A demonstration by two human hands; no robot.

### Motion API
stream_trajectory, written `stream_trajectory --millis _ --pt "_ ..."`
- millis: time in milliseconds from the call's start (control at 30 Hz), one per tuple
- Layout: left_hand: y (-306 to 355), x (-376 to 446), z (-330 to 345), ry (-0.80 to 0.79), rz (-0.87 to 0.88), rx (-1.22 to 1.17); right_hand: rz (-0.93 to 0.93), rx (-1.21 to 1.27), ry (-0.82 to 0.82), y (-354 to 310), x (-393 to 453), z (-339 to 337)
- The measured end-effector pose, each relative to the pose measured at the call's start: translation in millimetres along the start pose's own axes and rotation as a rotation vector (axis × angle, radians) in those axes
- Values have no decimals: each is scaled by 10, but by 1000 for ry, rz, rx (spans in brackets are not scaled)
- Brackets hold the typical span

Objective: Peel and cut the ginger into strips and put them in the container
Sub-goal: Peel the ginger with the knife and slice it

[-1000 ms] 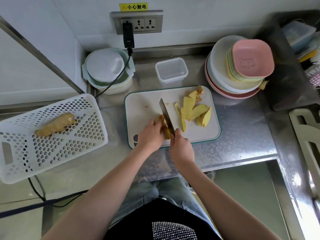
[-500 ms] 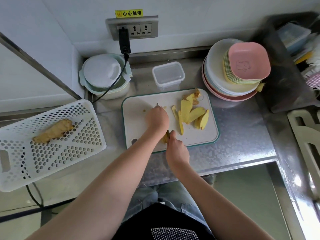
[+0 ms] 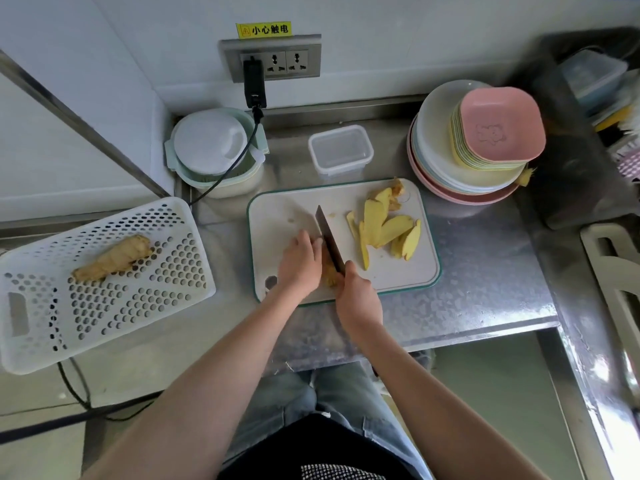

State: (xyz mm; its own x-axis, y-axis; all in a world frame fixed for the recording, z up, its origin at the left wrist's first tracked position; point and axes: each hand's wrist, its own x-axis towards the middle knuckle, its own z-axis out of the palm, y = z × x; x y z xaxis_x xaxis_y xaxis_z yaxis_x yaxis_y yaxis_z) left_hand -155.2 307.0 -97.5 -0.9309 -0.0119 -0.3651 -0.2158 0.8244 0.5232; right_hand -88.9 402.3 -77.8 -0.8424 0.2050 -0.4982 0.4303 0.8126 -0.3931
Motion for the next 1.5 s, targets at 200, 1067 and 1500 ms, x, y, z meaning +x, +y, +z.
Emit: stream_trajectory --millis 200,1067,1500 --pt "-54 -84 211 -90 -25 218 -28 -74 -12 34 47 -12" --pt "-253 -259 229 -12 248 470 -57 177 12 69 -40 -110" --pt "-247 -261 245 -6 239 505 -65 131 42 21 -83 -104"
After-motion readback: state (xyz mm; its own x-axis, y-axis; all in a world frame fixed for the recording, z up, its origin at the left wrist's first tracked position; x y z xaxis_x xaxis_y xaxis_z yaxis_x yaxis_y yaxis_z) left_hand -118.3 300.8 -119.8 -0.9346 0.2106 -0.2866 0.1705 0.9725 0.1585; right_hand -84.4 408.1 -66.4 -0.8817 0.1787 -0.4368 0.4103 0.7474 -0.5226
